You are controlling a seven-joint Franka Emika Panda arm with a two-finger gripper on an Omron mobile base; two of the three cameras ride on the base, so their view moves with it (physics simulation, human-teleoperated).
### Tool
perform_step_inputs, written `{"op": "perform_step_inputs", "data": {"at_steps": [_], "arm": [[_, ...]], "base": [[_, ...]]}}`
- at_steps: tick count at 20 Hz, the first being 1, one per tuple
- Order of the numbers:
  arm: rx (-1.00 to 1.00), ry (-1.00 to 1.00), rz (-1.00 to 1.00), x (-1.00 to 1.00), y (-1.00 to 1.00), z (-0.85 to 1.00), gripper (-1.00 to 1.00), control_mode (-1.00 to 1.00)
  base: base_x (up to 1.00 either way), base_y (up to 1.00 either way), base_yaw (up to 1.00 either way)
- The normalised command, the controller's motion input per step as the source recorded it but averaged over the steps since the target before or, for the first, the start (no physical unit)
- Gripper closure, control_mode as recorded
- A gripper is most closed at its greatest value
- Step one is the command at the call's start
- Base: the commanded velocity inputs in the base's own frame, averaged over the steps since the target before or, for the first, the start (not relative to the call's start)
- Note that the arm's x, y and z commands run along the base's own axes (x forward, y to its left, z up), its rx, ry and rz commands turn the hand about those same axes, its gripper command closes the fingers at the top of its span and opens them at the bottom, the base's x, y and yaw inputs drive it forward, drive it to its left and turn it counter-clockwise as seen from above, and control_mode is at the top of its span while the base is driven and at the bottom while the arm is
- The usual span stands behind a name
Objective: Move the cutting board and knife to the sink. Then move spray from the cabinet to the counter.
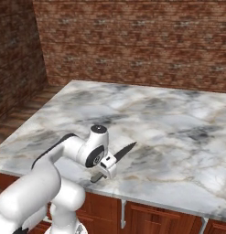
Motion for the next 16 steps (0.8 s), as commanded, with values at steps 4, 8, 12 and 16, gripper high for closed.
{"op": "perform_step_inputs", "data": {"at_steps": [4,8,12,16], "arm": [[-0.01,0.05,0.00,0.00,0.00,-0.28,-1.00,-1.00],[-0.02,0.01,0.00,0.00,0.00,-0.33,-1.00,-1.00],[0.00,0.00,0.00,0.00,0.00,-0.32,-1.00,-1.00],[0.00,0.00,0.00,0.00,0.04,-0.34,-1.00,-1.00]], "base": [[0.00,0.00,0.00],[0.00,0.00,0.00],[0.00,0.00,0.00],[0.00,0.00,0.00]]}}
